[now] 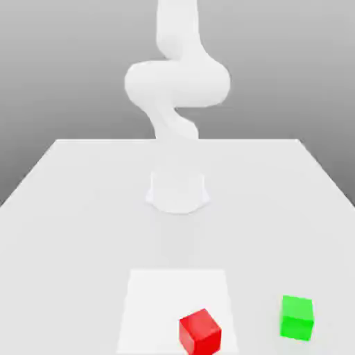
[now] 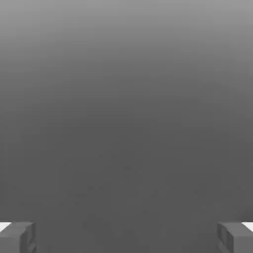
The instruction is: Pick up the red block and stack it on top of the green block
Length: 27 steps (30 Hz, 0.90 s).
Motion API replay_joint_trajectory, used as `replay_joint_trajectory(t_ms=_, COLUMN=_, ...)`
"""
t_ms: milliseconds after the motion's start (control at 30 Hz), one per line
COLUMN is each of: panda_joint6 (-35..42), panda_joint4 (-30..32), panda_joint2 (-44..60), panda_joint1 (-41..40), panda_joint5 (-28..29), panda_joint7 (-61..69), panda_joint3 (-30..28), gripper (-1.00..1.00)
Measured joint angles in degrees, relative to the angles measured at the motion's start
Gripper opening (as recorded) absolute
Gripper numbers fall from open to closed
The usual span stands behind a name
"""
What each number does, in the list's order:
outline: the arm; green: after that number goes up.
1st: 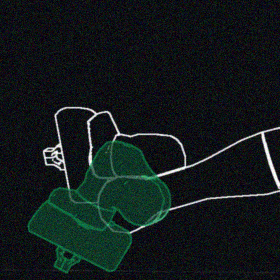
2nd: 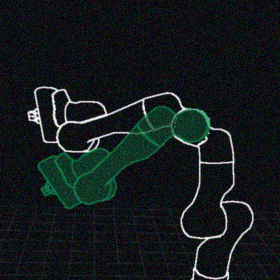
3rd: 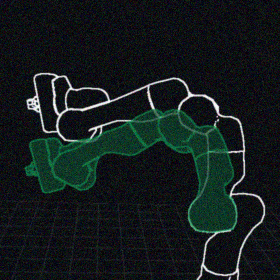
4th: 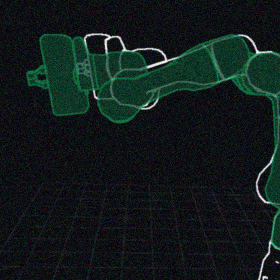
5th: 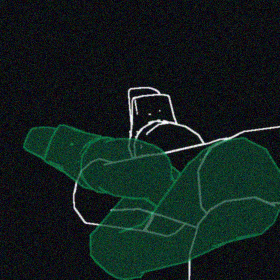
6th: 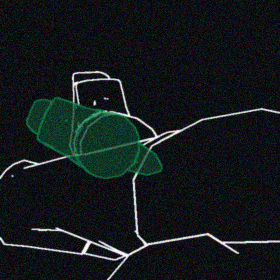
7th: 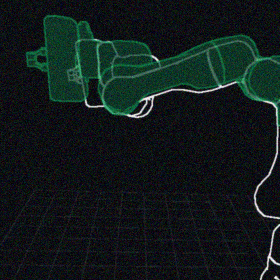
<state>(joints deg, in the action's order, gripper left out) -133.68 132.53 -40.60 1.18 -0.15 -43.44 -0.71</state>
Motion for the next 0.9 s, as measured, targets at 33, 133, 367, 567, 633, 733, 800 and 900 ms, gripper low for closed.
replay_joint_trajectory(t_ms=33, panda_joint6=-0.82, panda_joint4=0.32, panda_joint2=2.26, panda_joint1=0.50, panda_joint5=-0.08, panda_joint7=1.05, panda_joint3=-0.31, gripper=0.00)
replay_joint_trajectory(t_ms=133, panda_joint6=-3.13, panda_joint4=1.23, panda_joint2=8.64, panda_joint1=1.84, panda_joint5=-0.38, panda_joint7=4.06, panda_joint3=-1.13, gripper=0.00)
replay_joint_trajectory(t_ms=367, panda_joint6=-8.41, panda_joint4=3.30, panda_joint2=23.21, panda_joint1=4.42, panda_joint5=-1.40, panda_joint7=11.17, panda_joint3=-2.60, gripper=0.00)
replay_joint_trajectory(t_ms=567, panda_joint6=-12.92, panda_joint4=5.08, panda_joint2=35.68, panda_joint1=5.64, panda_joint5=-2.31, panda_joint7=17.28, panda_joint3=-2.76, gripper=0.00)
replay_joint_trajectory(t_ms=633, panda_joint6=-14.42, panda_joint4=5.67, panda_joint2=39.82, panda_joint1=5.94, panda_joint5=-2.40, panda_joint7=19.16, panda_joint3=-2.62, gripper=0.00)
replay_joint_trajectory(t_ms=733, panda_joint6=-16.69, panda_joint4=6.56, panda_joint2=46.03, panda_joint1=6.10, panda_joint5=-2.19, panda_joint7=21.74, panda_joint3=-2.40, gripper=0.00)
replay_joint_trajectory(t_ms=800, panda_joint6=-18.21, panda_joint4=7.16, panda_joint2=50.16, panda_joint1=6.02, panda_joint5=-1.73, panda_joint7=23.23, panda_joint3=-2.16, gripper=0.00)
replay_joint_trajectory(t_ms=900, panda_joint6=-22.01, panda_joint4=7.09, panda_joint2=56.36, panda_joint1=5.89, panda_joint5=-1.60, panda_joint7=24.48, panda_joint3=-1.84, gripper=0.00)
